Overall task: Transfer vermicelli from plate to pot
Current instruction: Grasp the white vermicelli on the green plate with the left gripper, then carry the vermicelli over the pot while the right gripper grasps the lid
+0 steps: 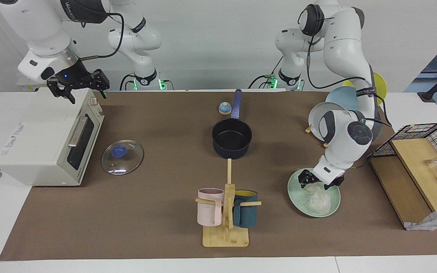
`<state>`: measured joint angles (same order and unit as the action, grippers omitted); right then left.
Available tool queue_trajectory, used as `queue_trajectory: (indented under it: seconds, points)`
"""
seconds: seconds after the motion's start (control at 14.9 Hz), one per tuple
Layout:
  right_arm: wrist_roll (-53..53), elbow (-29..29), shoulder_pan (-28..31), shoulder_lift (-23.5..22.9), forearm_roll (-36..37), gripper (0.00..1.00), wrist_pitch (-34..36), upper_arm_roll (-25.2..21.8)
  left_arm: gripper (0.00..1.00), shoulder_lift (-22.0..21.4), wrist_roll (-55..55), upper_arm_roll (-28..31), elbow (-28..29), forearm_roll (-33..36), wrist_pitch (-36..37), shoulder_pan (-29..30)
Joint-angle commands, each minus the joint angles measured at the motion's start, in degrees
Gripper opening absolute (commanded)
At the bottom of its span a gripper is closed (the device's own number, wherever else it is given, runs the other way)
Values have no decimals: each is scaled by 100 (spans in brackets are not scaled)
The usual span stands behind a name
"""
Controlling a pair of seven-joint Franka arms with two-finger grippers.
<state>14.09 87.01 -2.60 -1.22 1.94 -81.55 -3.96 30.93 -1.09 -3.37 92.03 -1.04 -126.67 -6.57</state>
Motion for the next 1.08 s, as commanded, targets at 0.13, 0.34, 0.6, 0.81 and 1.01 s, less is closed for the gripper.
queue_trajectory:
  seconds: [0.13, 0.34, 0.6, 0.81, 1.01]
  points:
    - [-64, 132, 58, 114, -115, 100, -36, 9, 33, -8, -58, 47, 70, 157, -139, -46]
    - [-64, 132, 58, 114, -115, 100, -36, 18, 0, -8, -119, 47, 0, 174, -52, 6]
    - [-64, 132, 58, 114, -115, 100, -36, 9, 0, -287, -137, 46, -176, 87, 728, 85]
    - [-55, 141, 23, 131, -106, 100, 103, 18, 0, -867, -32, 73, -430, -1262, 1704, 279]
    - [-3, 753, 14, 376, -211, 100, -472, 18, 0, -1386, 670, 47, -598, -1478, 2548, 218]
